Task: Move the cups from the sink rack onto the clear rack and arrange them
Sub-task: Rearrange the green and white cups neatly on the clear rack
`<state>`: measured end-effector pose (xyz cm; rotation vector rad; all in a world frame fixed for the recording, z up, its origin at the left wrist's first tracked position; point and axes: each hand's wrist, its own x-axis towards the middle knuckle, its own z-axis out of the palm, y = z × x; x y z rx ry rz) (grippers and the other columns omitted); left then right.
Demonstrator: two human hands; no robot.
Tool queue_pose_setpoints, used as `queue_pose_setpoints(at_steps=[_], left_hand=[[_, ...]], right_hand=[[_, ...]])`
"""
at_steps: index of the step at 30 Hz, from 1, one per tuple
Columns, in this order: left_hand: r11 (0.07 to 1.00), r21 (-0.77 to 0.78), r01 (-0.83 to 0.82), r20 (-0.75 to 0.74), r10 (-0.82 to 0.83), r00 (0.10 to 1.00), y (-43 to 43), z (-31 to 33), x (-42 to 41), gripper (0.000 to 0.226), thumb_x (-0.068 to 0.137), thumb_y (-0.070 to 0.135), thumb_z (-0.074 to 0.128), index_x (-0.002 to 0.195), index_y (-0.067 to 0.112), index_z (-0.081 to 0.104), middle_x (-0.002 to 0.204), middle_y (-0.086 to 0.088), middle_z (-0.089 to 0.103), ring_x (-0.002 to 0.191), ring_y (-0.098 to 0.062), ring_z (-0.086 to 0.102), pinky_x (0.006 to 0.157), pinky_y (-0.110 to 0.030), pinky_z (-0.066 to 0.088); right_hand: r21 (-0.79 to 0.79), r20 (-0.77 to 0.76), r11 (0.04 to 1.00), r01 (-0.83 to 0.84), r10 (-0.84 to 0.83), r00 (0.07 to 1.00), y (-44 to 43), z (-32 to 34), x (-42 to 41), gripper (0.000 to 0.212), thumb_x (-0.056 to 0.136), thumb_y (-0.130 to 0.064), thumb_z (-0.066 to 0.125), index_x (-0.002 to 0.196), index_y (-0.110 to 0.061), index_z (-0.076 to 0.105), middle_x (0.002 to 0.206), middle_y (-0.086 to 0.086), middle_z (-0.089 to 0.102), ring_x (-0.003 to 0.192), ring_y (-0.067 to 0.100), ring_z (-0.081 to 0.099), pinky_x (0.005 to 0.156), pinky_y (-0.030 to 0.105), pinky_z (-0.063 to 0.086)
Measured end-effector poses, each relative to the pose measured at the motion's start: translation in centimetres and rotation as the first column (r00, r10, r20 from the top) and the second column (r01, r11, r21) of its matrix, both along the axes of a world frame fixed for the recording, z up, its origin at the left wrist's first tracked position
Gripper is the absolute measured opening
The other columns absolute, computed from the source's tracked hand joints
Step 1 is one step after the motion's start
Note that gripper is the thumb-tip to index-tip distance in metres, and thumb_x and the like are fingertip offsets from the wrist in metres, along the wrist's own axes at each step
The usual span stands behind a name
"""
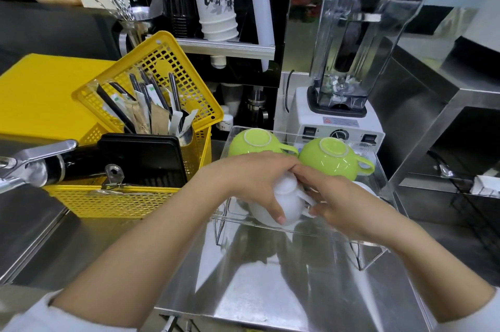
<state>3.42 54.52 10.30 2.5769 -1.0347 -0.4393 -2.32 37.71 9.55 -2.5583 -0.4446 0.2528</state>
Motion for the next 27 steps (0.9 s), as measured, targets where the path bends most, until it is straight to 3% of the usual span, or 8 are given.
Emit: queue_pose_setpoints(at_steps=[2, 3, 7, 13, 19, 23, 27], left_hand=[[0.998, 0.057, -0.004, 0.055, 0.001, 0.999, 0.1, 0.0, 0.1, 0.071, 0.054, 0.048, 0.080, 0.113, 0.031, 0.045, 0.113, 0.012, 0.052, 0.108, -0.012, 0.043, 0.083, -0.037, 0.043], [0.997, 0.078, -0.011, 0.077, 0.005, 0.997, 0.1, 0.0, 0.0, 0.072, 0.054, 0.052, 0.079, 0.113, 0.030, 0.044, 0.111, 0.010, 0.051, 0.107, -0.013, 0.042, 0.080, -0.036, 0.042], [0.991, 0.125, -0.045, 0.109, 0.032, 0.994, 0.2, -0.2, -0.1, 0.071, 0.053, 0.060, 0.075, 0.109, 0.030, 0.042, 0.105, 0.007, 0.048, 0.102, -0.013, 0.040, 0.073, -0.036, 0.039], [0.987, 0.144, -0.071, 0.122, 0.053, 0.991, 0.2, -0.2, -0.1, 0.070, 0.053, 0.064, 0.073, 0.105, 0.032, 0.040, 0.099, 0.008, 0.046, 0.099, -0.013, 0.039, 0.068, -0.035, 0.035], [0.985, 0.151, -0.081, 0.136, 0.060, 0.989, 0.2, -0.4, 0.0, 0.073, 0.053, 0.067, 0.070, 0.111, 0.034, 0.040, 0.103, 0.008, 0.047, 0.104, -0.014, 0.040, 0.069, -0.035, 0.035], [0.986, 0.144, -0.080, 0.136, 0.060, 0.989, 0.2, -0.4, -0.1, 0.073, 0.056, 0.070, 0.066, 0.115, 0.036, 0.040, 0.103, 0.007, 0.050, 0.104, -0.014, 0.043, 0.070, -0.033, 0.032], [0.990, 0.083, -0.115, 0.162, 0.101, 0.982, 0.4, 0.8, 0.1, 0.076, 0.065, 0.077, 0.051, 0.128, 0.035, 0.040, 0.123, 0.008, 0.053, 0.117, -0.015, 0.045, 0.086, -0.033, 0.038]], right_hand=[[-0.029, 0.056, 1.000, 0.005, -0.004, 0.998, 0.0, -0.1, 0.0, 0.066, 0.080, 0.003, 0.052, 0.131, -0.036, 0.038, 0.102, -0.006, 0.067, 0.081, 0.018, 0.058, 0.074, 0.020, 0.045], [-0.031, 0.072, 1.000, 0.007, -0.005, 0.997, 0.1, -0.1, 0.0, 0.064, 0.080, 0.002, 0.052, 0.131, -0.035, 0.039, 0.098, -0.008, 0.068, 0.078, 0.018, 0.057, 0.071, 0.019, 0.044], [0.029, 0.082, 1.000, -0.003, 0.001, 0.997, 0.6, 0.1, -0.1, 0.064, 0.080, 0.005, 0.050, 0.131, -0.032, 0.042, 0.118, 0.001, 0.066, 0.103, 0.030, 0.059, 0.087, 0.044, 0.049], [0.052, 0.071, 0.999, -0.014, 0.010, 0.997, 0.5, -0.1, 0.2, 0.065, 0.076, 0.010, 0.044, 0.127, -0.031, 0.046, 0.118, 0.005, 0.065, 0.109, 0.034, 0.057, 0.088, 0.050, 0.049], [0.064, 0.059, 0.998, -0.001, -0.003, 0.998, 0.3, -0.4, 0.5, 0.066, 0.079, 0.007, 0.049, 0.127, -0.037, 0.043, 0.119, 0.001, 0.065, 0.109, 0.028, 0.058, 0.090, 0.047, 0.049], [0.057, 0.072, 0.998, -0.012, 0.007, 0.997, 0.1, -0.5, 0.4, 0.055, 0.083, -0.004, 0.056, 0.128, -0.034, 0.044, 0.120, -0.002, 0.064, 0.107, 0.022, 0.058, 0.090, 0.042, 0.048], [0.035, 0.168, 0.999, 0.032, -0.038, 0.985, -0.8, 0.2, 0.5, 0.042, 0.088, -0.018, 0.055, 0.129, -0.027, 0.048, 0.123, 0.000, 0.061, 0.109, 0.020, 0.056, 0.093, 0.035, 0.045]])
